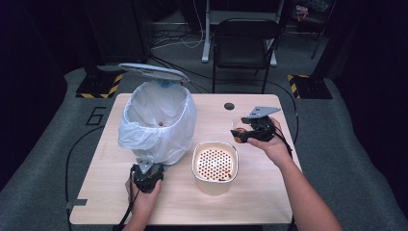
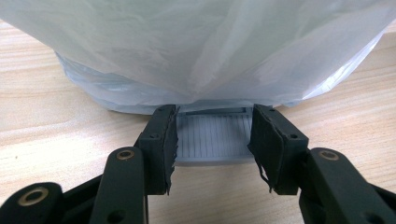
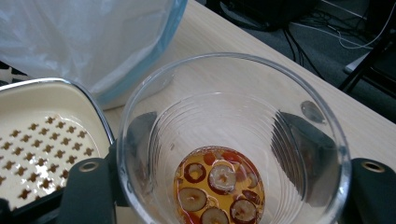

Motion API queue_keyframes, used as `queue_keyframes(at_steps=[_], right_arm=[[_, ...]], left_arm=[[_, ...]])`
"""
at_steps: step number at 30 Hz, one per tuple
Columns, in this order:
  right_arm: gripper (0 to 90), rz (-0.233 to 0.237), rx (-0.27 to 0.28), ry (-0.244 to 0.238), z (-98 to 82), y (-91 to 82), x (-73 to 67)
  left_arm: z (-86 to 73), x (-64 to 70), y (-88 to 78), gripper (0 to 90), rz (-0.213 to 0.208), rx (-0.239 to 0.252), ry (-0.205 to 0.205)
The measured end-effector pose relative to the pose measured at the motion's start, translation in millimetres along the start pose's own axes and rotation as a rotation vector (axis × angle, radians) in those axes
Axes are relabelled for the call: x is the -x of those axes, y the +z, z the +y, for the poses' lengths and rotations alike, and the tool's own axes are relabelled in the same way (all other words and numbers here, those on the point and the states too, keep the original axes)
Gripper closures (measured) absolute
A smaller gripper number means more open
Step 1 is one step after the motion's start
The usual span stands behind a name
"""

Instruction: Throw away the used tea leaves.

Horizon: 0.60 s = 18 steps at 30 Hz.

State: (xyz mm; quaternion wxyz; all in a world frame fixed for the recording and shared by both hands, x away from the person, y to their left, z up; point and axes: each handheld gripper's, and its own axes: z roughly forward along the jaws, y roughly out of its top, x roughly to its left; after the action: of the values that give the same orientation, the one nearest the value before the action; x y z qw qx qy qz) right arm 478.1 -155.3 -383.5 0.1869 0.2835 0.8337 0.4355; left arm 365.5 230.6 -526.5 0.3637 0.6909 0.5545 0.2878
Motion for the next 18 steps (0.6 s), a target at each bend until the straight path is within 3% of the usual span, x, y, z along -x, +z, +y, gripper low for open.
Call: queue_keyframes(at_steps=[4, 12, 18], right_arm=[[32.0, 0.008, 0.004, -0.022, 5.9, 1.7, -5.0], [32.6, 0.006, 0.008, -0.117, 14.4, 5.5, -14.7], [32.6, 0.023, 0.047, -0.19, 13.7, 7.2, -19.4]], left_arm=[[0.0, -0.3, -0.3, 51.4, -0.001, -0.004, 0.005], [0.1, -0.3, -0.3, 51.3, -0.001, -0.004, 0.005], [-0.1, -0.1, 0.0, 51.3, 0.001, 0.001, 0.002]])
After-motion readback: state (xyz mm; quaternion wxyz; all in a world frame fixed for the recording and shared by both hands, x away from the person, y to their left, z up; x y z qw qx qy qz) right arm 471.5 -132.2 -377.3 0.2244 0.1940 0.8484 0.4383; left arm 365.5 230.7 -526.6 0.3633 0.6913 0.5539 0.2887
